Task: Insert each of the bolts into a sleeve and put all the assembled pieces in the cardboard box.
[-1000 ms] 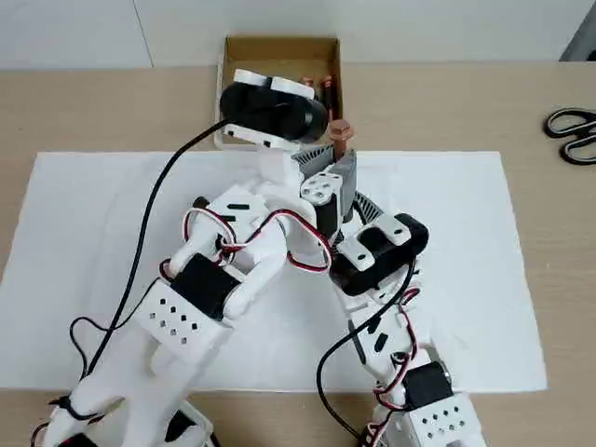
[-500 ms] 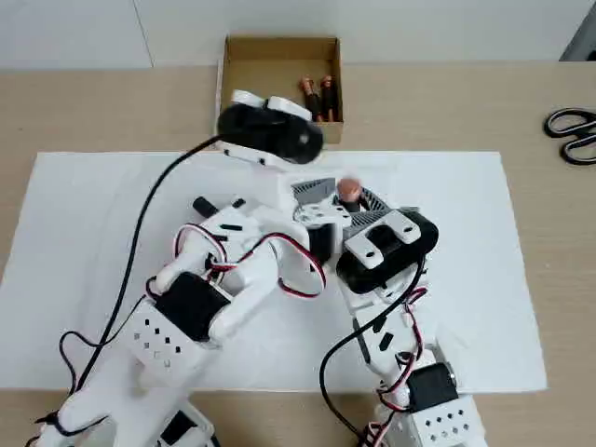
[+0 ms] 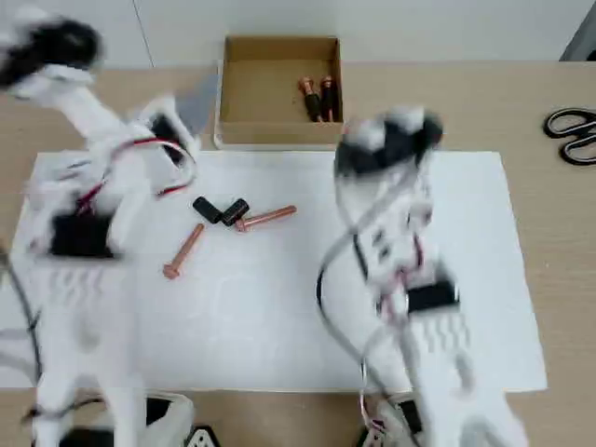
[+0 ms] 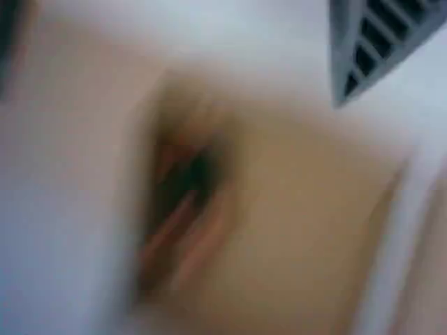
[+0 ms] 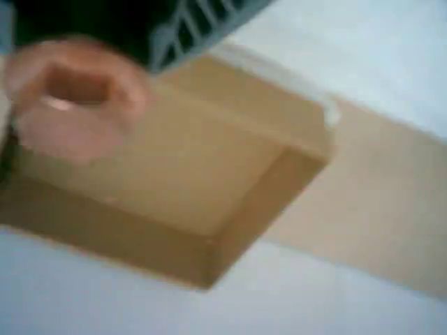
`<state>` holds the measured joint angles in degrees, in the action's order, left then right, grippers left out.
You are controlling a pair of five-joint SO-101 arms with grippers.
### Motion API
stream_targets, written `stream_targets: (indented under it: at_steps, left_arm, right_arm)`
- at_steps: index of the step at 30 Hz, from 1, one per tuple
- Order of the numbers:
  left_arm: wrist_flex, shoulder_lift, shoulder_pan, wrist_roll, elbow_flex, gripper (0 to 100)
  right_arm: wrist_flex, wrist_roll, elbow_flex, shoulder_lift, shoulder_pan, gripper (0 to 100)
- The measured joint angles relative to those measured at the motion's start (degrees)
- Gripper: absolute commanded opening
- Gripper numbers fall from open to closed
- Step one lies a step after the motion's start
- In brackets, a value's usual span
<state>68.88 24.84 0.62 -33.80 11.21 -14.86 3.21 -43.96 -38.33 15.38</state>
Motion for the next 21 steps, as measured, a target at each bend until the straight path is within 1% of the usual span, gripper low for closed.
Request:
stream_targets:
  at_steps: [2,6,10,13,16,21]
  left_arm:
    - [7.0,-4.7,0.3,0.3,3.6,0]
    - [16.5,-10.2,-0.8,-0.2,9.3,1]
    - [19.4,-11.0,-3.7,-0.1,15.2,1]
    - [19.5,-10.9,-8.0,0.2,20.1,1]
    - [18.9,-7.7,-11.3,0.2,24.3,1]
    - [15.7,4.7,-12.0,0.0,29.7,1]
  right_arm:
    - [-4.7,-1.6,15.6,14.9,0.0,0.2]
    - [-18.5,-5.5,48.4,45.8,1.7,0.2]
    - [-31.1,-5.9,80.5,76.7,3.9,0.2]
    - [-35.4,-6.2,103.3,96.4,4.1,0.2]
    - [-33.0,-6.2,125.0,107.8,4.3,0.2]
    - [-27.8,-6.3,134.9,108.3,4.1,0.2]
